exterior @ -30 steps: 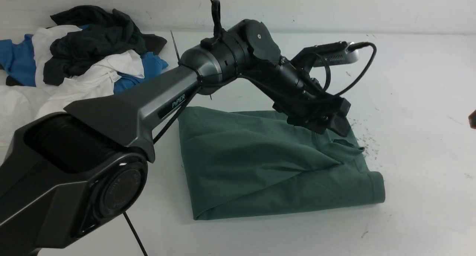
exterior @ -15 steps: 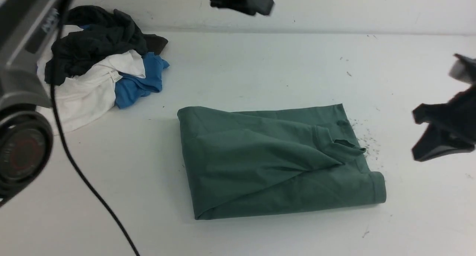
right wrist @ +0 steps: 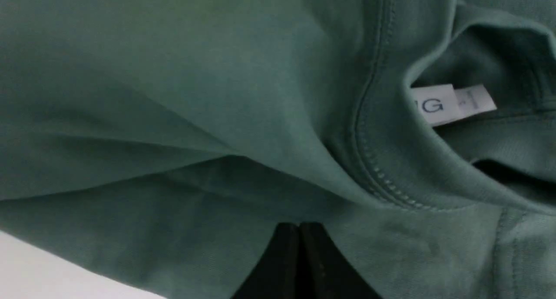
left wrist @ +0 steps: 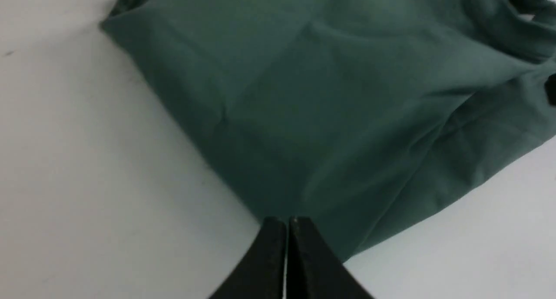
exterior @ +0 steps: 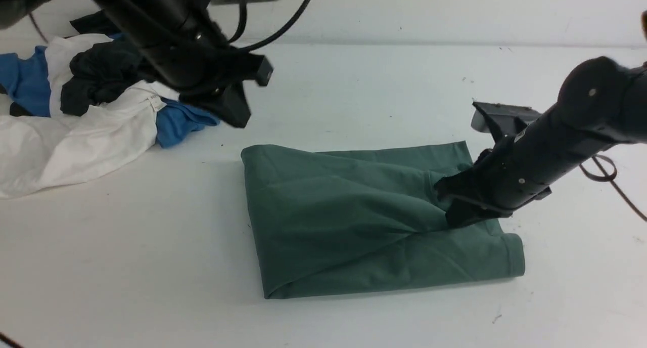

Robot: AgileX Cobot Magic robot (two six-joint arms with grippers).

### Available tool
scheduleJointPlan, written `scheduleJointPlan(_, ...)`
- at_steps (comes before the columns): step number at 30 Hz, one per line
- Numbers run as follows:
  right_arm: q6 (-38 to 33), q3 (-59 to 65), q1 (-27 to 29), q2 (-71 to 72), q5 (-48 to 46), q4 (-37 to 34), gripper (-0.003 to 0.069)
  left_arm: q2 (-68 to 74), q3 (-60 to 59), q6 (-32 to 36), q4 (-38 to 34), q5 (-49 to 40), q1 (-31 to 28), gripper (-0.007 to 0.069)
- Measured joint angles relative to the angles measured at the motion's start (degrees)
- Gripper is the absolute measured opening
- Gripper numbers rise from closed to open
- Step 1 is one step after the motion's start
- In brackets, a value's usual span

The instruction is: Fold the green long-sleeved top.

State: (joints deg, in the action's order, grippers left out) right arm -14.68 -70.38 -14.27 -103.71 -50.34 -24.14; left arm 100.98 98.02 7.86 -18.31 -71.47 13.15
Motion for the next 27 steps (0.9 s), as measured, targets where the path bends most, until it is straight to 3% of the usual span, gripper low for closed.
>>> scheduleJointPlan(7,5.1,0.0,0.7,6.3,-6.3,9.5,-0.0015,-6.1,-6.7,0.2,1.8,0.0,-2.6,-0.0004)
scheduleJointPlan(16,17.2,5.2,1.0,33.7,-10.5,21.9,-0.0015,-6.9,-8.3,0.5,2.5,0.0,-2.7,-0.0004)
scheduleJointPlan(21,19.5,22.6,1.0,55.1,0.7,27.1,-0.0015,-6.9,-8.3,0.5,2.5,0.0,-2.7,-0.0004)
scheduleJointPlan(27,20.8,48.1,1.0,76.0,27.4,28.1,-0.0015,-6.9,-8.3,0.5,2.5,0.0,-2.7,-0.0004)
